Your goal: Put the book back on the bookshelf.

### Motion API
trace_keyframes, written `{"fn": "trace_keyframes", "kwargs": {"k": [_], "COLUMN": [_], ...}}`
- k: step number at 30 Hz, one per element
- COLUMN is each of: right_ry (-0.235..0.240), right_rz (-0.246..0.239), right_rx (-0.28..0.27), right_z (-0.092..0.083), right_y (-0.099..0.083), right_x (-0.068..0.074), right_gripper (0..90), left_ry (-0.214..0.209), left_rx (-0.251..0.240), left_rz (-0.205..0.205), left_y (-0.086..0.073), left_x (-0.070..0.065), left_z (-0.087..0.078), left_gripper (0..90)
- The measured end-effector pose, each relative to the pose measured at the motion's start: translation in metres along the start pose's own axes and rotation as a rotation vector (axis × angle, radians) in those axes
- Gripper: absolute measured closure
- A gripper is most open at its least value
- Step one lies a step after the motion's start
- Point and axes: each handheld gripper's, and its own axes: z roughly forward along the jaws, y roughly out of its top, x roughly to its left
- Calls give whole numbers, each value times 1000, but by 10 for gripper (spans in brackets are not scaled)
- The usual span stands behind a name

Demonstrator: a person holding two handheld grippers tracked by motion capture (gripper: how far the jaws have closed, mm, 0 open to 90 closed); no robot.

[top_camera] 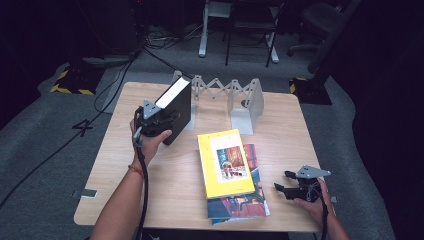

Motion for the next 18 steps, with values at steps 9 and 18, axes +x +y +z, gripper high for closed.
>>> {"fn": "trace_keyframes", "kwargs": {"k": [9, 18], "right_ry": [0, 0], "right_rz": [1, -3], "right_rx": [0, -1], "right_z": [0, 0], "right_y": [0, 0], "right_x": [0, 0], "right_gripper": [294, 292], "left_ry": [25, 105], "left_rx": [14, -3], "left_rz": [-31, -47], "left_y": [-31, -35], "left_x": [-7, -21], "left_z": [9, 13], "left_gripper": [427, 510]}}
